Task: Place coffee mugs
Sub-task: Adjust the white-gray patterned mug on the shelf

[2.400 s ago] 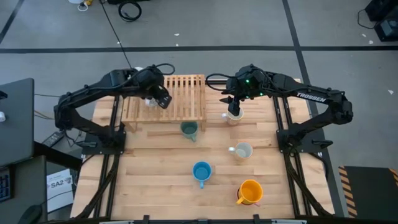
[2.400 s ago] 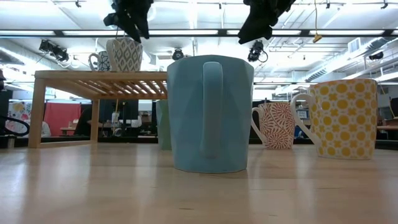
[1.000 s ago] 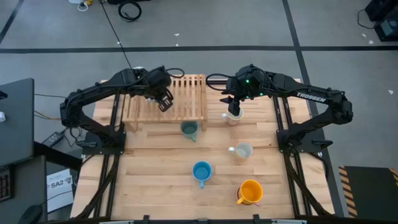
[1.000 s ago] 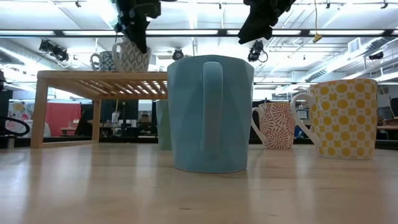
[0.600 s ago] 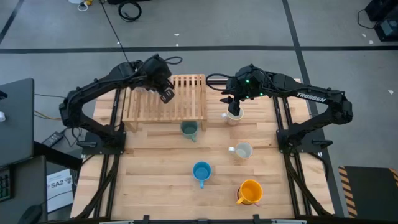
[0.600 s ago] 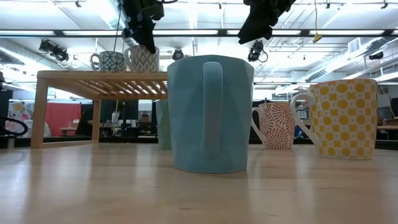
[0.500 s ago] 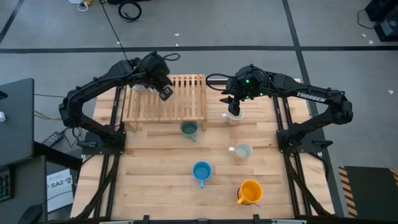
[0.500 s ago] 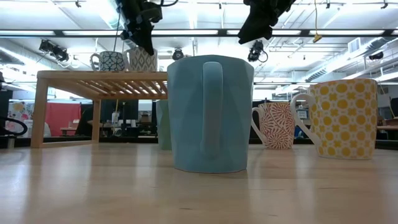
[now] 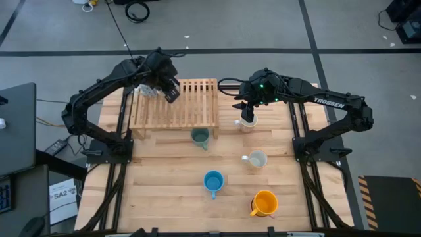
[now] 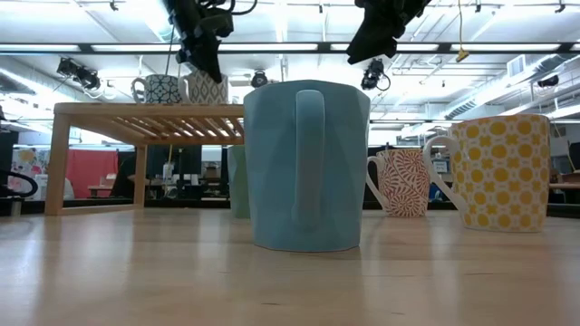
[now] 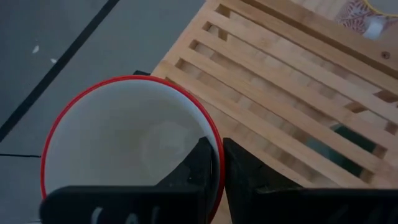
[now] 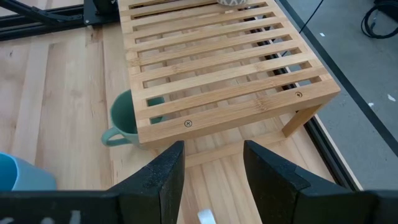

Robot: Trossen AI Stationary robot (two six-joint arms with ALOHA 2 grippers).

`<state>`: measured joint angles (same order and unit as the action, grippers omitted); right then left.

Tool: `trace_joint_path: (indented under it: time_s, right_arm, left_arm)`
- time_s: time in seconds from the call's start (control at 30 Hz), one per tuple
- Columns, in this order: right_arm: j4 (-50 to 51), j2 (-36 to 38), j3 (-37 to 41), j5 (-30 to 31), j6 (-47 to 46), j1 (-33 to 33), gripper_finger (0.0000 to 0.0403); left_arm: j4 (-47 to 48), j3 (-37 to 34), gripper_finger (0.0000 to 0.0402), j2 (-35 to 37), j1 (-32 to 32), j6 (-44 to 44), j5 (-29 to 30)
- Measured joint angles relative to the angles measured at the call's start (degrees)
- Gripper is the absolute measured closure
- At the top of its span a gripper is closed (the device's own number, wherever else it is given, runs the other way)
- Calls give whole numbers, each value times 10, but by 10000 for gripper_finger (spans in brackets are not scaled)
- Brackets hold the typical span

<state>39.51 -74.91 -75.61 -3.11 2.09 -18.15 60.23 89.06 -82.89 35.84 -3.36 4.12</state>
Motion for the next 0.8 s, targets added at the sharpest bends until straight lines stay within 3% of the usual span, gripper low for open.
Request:
trace_joint_path:
  time_s: [0.8]
  right_arm:
    - [0, 0, 0, 0, -5, 0, 233]
  left_arm:
    - [15, 0, 368, -7, 3, -2, 0]
